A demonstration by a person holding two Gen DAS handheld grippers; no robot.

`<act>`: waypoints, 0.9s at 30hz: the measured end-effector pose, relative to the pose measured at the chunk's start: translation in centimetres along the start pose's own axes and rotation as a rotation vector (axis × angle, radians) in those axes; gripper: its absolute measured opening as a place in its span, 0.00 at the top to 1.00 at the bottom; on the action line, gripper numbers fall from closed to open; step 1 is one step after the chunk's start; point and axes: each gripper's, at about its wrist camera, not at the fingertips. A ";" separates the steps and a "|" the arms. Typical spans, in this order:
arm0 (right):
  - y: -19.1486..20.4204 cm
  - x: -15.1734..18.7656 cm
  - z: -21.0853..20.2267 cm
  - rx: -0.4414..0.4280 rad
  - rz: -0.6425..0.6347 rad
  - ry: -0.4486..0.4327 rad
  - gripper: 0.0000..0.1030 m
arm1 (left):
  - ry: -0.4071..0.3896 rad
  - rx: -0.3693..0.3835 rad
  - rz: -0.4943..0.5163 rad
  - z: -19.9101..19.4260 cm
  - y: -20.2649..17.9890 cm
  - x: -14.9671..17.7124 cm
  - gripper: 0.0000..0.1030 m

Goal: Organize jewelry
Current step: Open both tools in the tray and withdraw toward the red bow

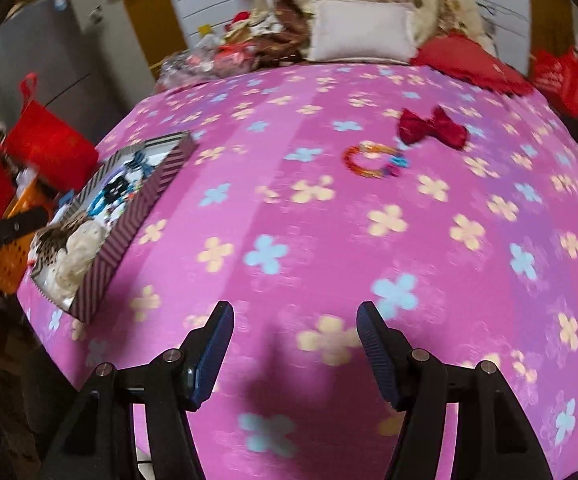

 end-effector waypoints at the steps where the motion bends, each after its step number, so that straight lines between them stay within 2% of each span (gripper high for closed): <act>1: -0.5 0.0 0.1 0.000 0.012 0.000 0.40 | 0.009 0.009 0.009 0.2 -0.7 -0.1 0.56; 5: -3.9 0.0 -0.1 0.006 0.084 0.003 0.40 | 0.029 0.023 0.044 0.9 -3.1 -0.4 0.56; 14: -8.6 0.4 -1.6 0.052 0.175 -0.036 0.40 | 0.084 0.063 0.116 2.6 -7.8 -0.6 0.56; 19: -10.0 0.6 -1.7 0.045 0.212 -0.039 0.40 | 0.077 0.054 0.160 2.4 -9.4 -0.2 0.56; 27: -9.8 0.8 -1.7 0.046 0.198 -0.049 0.40 | 0.087 0.048 0.155 3.1 -9.9 0.1 0.56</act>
Point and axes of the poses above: each gripper's, at about its wrist camera, not at the fingertips, and z roughly the way its jaws point, y to its left, x to its underside, and after that the axes turned 11 degrees about z, right-handed
